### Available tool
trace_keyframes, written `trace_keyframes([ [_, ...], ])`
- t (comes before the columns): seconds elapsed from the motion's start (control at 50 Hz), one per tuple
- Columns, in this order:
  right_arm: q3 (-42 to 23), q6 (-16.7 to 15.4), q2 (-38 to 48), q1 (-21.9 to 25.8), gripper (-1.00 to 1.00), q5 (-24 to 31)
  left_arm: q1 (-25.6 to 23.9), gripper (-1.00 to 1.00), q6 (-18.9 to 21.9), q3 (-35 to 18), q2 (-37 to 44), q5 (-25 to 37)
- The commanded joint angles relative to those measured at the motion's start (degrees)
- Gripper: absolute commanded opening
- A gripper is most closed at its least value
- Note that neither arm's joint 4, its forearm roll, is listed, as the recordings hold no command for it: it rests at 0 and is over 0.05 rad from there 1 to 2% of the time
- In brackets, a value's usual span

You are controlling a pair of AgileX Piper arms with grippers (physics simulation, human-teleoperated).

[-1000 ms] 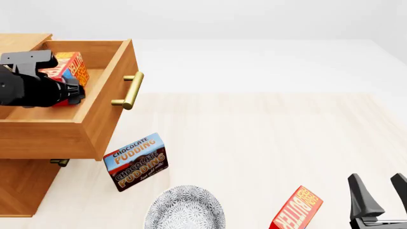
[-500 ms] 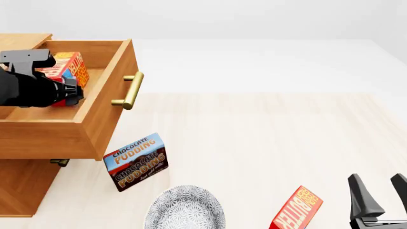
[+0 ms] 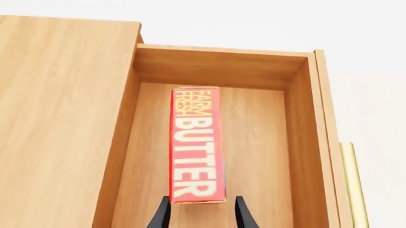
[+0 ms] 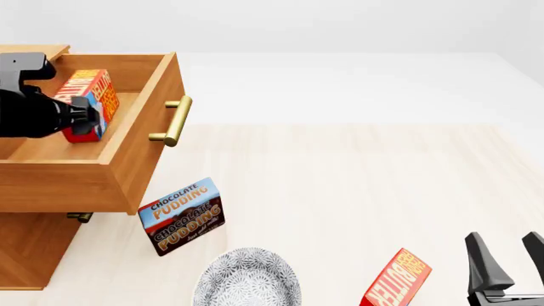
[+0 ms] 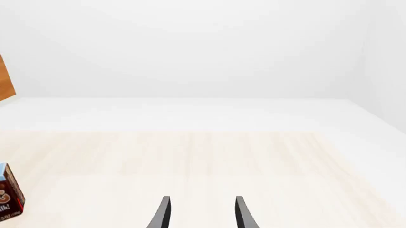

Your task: Put the butter at the front in the top drawer of the cabinet and close it.

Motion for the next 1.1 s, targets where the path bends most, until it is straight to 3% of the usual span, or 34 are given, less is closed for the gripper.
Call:
trace_keyframes([
  [0.02, 0.08, 0.04, 0.09, -0.01, 1.0, -0.15, -0.22, 1.0, 0.73, -0.61, -2.69, 1.96],
  [0.62, 0.07, 0.03, -0.02, -0.02, 1.0, -0.04, -4.54, 1.0, 5.4, -6.89, -10.95, 10.67],
  [1.1, 0.07, 0.04, -0.01, -0.01, 1.0, -0.04, -13.65, 1.0, 5.84, -10.81, -11.76, 13.58],
])
